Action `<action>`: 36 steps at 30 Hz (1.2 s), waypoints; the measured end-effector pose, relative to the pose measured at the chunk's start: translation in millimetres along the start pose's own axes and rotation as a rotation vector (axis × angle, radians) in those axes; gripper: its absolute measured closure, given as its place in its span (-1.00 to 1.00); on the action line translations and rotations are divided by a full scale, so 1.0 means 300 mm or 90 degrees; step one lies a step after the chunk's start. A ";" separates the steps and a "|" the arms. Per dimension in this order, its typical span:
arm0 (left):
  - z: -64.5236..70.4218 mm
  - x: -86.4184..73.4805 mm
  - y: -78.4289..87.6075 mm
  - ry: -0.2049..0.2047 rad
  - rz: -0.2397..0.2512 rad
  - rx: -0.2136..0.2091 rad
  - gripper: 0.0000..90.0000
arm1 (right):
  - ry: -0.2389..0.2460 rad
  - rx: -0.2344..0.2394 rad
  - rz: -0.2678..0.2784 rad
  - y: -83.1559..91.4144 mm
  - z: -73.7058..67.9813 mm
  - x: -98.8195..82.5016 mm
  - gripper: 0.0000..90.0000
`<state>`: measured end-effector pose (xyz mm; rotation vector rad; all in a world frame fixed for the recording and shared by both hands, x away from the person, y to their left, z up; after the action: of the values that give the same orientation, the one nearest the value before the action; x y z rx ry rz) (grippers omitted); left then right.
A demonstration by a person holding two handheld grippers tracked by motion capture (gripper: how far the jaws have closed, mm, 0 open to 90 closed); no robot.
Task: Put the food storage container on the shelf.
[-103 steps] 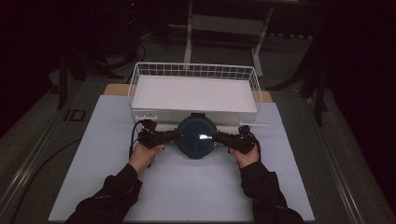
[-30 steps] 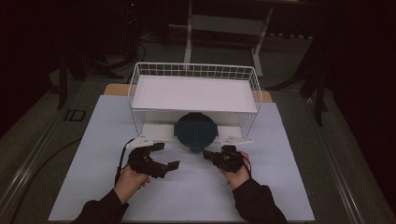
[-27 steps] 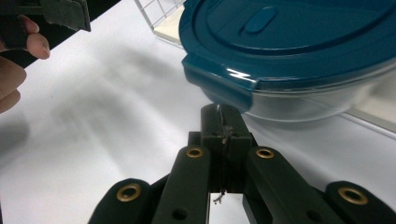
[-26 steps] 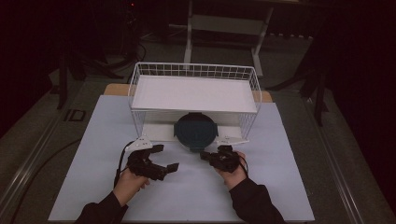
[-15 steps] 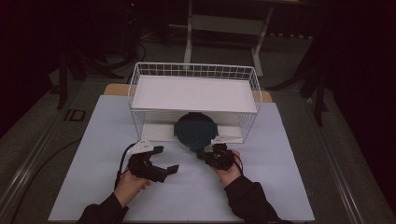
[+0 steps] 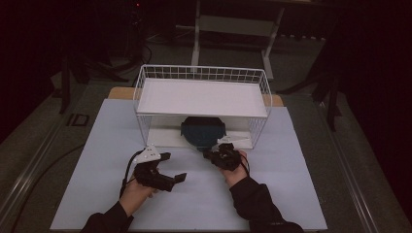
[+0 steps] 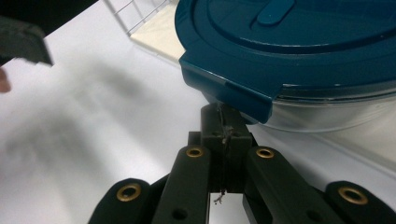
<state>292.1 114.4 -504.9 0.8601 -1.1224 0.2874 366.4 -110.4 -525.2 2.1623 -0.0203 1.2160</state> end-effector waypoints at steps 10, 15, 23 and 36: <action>0.006 -0.005 -0.003 -0.012 0.000 -0.006 -1.00 | -0.005 -0.020 0.017 -0.029 0.037 0.032 0.99; 0.008 -0.009 -0.008 -0.013 -0.007 -0.005 -1.00 | -0.017 -0.022 0.028 -0.037 0.059 0.047 0.99; 0.011 -0.017 -0.017 -0.019 -0.019 0.001 -1.00 | -0.003 -0.028 0.028 -0.053 0.064 0.060 0.99; 0.017 -0.006 -0.006 -0.039 -0.040 -0.003 -1.00 | 0.030 0.005 0.041 -0.020 -0.002 0.035 0.00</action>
<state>289.0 110.0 -506.4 0.9032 -1.1508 0.2069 373.8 -102.3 -520.1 2.1539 -0.0647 1.3056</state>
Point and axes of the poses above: each handheld gripper's, and its own axes: y roughly backward along the jaws, x roughly out of its top, z roughly to its right, the point moved 3 cm from there along -y, roughly forward along the jaws, and after that the axes turned 10 degrees about x, right-handed, at the moved point
